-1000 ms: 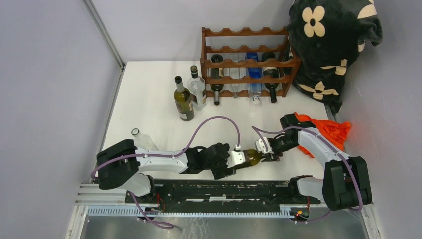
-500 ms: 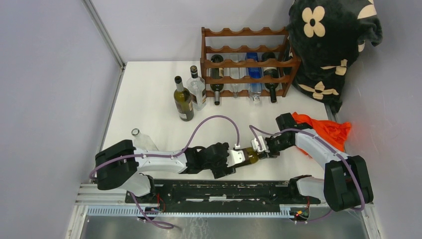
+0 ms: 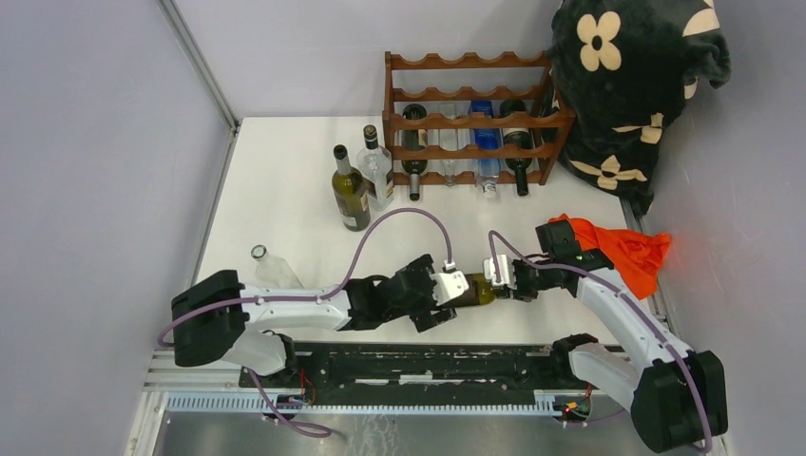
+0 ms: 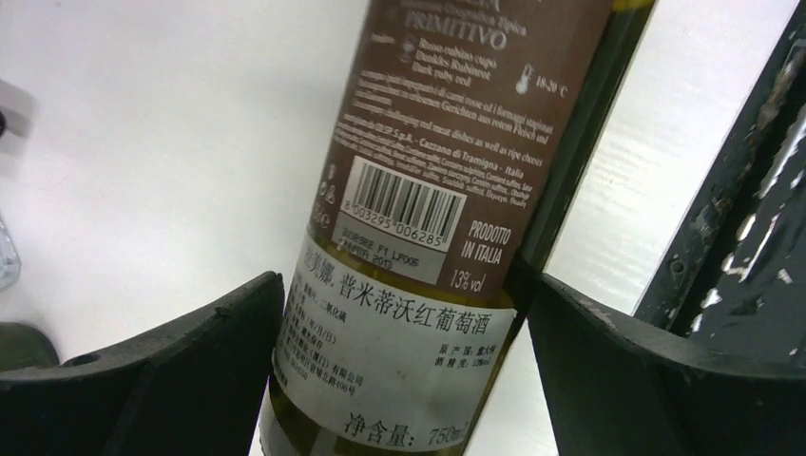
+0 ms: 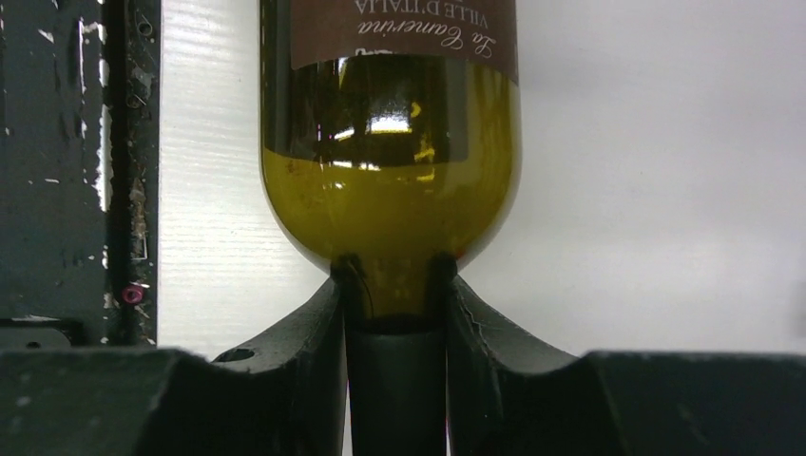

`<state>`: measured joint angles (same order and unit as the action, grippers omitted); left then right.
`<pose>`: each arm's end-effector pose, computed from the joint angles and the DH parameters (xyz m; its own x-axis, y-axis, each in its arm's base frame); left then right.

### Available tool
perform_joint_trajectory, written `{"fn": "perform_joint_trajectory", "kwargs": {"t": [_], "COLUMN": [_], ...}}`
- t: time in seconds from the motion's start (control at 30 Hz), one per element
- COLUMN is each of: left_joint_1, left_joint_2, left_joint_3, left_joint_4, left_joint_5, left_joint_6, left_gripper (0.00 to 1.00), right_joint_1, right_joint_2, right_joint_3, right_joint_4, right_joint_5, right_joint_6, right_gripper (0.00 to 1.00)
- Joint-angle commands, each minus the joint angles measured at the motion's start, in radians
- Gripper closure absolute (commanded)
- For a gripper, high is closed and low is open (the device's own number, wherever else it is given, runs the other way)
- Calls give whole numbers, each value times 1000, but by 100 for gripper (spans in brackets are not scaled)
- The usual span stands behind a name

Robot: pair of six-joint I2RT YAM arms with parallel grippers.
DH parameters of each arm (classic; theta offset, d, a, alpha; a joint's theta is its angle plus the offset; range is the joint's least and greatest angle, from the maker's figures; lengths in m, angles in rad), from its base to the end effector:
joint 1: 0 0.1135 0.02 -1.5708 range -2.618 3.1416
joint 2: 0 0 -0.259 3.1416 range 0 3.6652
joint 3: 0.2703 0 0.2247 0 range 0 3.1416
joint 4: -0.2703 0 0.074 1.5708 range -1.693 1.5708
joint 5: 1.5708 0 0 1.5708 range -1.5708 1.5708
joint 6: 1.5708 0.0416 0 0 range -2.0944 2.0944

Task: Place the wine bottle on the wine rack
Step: Pick up the wine bottle from the center of the board.

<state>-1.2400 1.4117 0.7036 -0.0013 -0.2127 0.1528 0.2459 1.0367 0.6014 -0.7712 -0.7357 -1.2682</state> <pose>0.0958 -0.2520 0.1993 -0.0763 0.6803 -0.7290 0.8945 0.3697 0.2514 0.1359 0.0629 0.2016 0.1236 -0.6986 -0.7047 -0.9880 -0.0202 -0.1532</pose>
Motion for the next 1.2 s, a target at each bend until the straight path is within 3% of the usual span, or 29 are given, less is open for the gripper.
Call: {"fn": "perform_joint_trajectory", "kwargs": {"t": [0.0, 0.2, 0.4, 0.57, 0.73, 0.93, 1.07, 1.17], "left_joint_1": [-7, -6, -6, -4, -3, -4, -5, -7], "left_joint_2": [-85, -225, -370, -435, -477, -390, -281, -161], "left_joint_3": [54, 90, 236, 373, 494, 754, 955, 1160], "left_joint_4": [28, -54, -177, -251, -242, -222, -258, -405], "left_joint_5": [-64, -52, -53, -115, -71, -76, -250, -328], "left_joint_6": [-79, -143, -187, -238, -324, -510, -711, -849], "left_gripper": [0, 0, 0, 0, 0, 0, 0, 0], "right_joint_1": [-24, -132, -281, -317, -326, -334, -342, -346], "right_joint_2": [-85, -123, -122, -144, -152, -169, -183, -192], "right_joint_3": [0, 17, 42, 41, 31, 8, -3, -3], "right_joint_4": [82, -5, -121, -129, -99, -24, -6, 0], "right_joint_5": [-35, -98, -180, -227, -253, -268, -268, -266], "right_joint_6": [139, 110, 22, 31, 83, 170, 192, 205], "right_gripper": [100, 100, 100, 100, 100, 100, 100, 100]}}
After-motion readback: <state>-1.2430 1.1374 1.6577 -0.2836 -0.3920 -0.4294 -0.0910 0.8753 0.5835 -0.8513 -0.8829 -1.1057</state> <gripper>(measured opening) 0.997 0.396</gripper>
